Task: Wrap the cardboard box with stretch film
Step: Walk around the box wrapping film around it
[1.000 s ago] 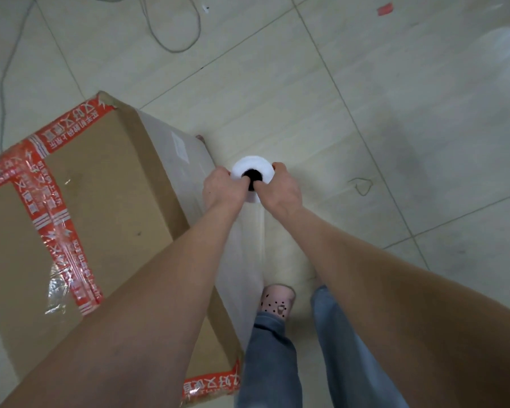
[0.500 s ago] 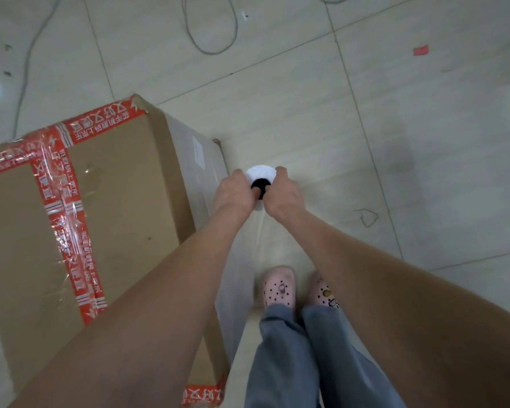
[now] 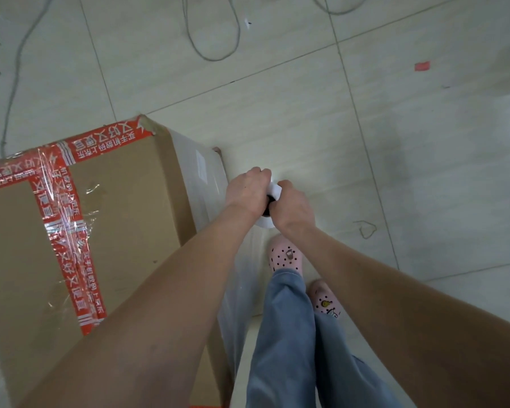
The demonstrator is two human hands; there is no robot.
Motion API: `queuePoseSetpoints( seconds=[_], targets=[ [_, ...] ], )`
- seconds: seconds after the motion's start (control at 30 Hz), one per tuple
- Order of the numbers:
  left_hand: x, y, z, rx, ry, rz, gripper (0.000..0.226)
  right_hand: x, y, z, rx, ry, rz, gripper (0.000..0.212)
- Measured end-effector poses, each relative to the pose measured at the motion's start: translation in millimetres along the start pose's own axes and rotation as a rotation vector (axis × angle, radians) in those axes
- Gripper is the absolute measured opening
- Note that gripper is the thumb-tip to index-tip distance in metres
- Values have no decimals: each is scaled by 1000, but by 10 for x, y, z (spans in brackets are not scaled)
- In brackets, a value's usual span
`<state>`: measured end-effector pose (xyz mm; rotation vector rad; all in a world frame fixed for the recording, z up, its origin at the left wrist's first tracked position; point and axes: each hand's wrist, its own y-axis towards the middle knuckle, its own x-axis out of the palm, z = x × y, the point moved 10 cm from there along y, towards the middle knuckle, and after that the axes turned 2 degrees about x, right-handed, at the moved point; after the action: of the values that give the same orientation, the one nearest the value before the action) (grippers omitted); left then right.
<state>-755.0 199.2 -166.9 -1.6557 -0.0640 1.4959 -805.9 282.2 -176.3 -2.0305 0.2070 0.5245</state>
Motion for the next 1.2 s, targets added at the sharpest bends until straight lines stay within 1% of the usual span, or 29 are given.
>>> queuePoseSetpoints(
  seconds=[0.1,0.23,0.33,0.4,0.43,0.5,0.6,0.67,0.8,0.93,1.03,1.1,1.2],
  targets=[
    [-35,14,-262,-148,-161,19,19,-119,76,-166,-30,-85,45,39],
    [-26,-19,-723,-420,-443,70,16,-252,212,-439,-49,-6,127,28],
    [23,-30,-959,-560,-671,72,27,-150,308,-519,-1,89,80,31],
    [31,-6,-1031,-600,-775,47,33,-69,342,-513,59,177,31,32],
    [22,26,-1036,-591,-778,24,33,-54,361,-532,68,197,24,31],
    [-45,132,-985,-512,-678,-16,31,-60,408,-593,66,179,23,30],
    [-274,331,-800,-293,-427,17,29,-84,465,-641,97,124,8,35],
    [-371,451,-651,-160,-305,32,24,-106,486,-655,94,90,-8,37],
    [-470,599,-446,-5,-127,19,24,-155,514,-690,86,40,-35,33],
    [-495,712,-379,49,-20,-6,21,-178,580,-738,76,8,-59,27],
    [-518,759,-400,54,-8,-10,19,-189,631,-786,63,-38,-55,25],
    [-528,769,-439,37,-27,-20,18,-193,666,-824,50,-100,-51,24],
    [-578,779,-593,-50,-105,-20,21,-200,720,-969,2,-197,-57,24]
  ],
)
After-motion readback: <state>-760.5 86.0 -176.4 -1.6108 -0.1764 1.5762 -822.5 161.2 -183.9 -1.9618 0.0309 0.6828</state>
